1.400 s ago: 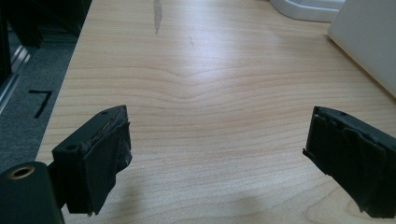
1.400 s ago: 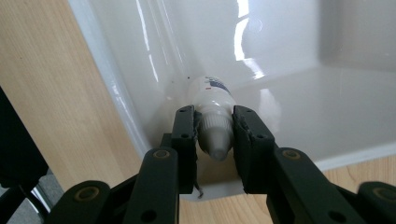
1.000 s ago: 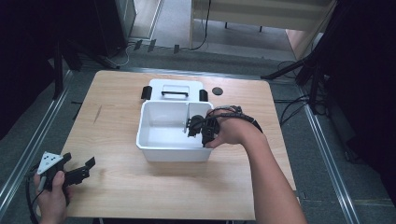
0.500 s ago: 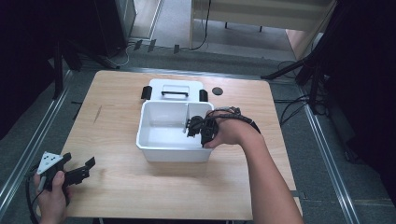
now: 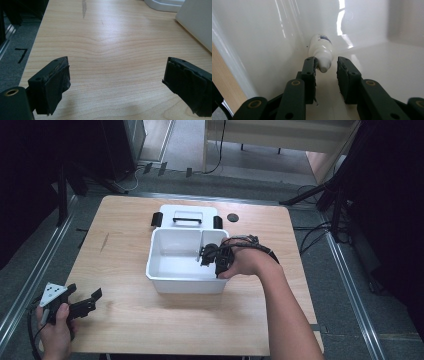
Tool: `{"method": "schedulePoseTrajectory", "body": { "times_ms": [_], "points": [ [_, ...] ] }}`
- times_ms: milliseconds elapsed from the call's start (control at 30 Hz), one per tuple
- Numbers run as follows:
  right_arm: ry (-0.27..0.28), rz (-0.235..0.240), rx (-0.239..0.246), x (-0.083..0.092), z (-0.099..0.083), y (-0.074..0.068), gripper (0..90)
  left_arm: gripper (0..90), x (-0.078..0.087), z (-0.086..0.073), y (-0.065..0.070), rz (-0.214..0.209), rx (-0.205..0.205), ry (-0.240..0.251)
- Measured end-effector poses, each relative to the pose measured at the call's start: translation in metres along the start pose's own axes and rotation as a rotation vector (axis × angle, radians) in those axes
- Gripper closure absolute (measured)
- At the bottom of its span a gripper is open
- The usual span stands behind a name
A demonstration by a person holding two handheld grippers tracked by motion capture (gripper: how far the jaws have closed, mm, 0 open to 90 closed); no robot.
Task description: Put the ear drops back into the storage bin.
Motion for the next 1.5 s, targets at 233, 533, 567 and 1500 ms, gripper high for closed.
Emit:
{"method": "schedulePoseTrajectory", "body": {
  "times_ms": [233,533,567,1500],
  "points": [
    [0.021,-0.042,-0.004,0.005,0.0,0.001,54.5,7.3,0.0,0.0,0.0,0.0,-0.002,-0.001],
    [0.075,-0.116,-0.013,0.031,-0.004,-0.001,44.6,7.3,0.0,0.0,0.0,0.001,-0.003,-0.002],
    [0.088,-0.119,-0.011,0.034,-0.004,-0.001,44.3,7.3,0.0,0.0,0.0,0.001,-0.002,0.0],
    [0.107,-0.14,-0.102,0.051,-0.074,-0.008,42.6,7.6,-0.001,0.0,0.001,0.009,-0.011,-0.003]
  ]
}}
Point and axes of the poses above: each handheld gripper's, and its own axes: x roughly backward along the jaws, z roughly out of its top, y roughly to its right, the point moved 3 cm from there along -x, roughly forward along the jaws, and after that the axes turned 3 degrees about x, right-handed, at the moved point
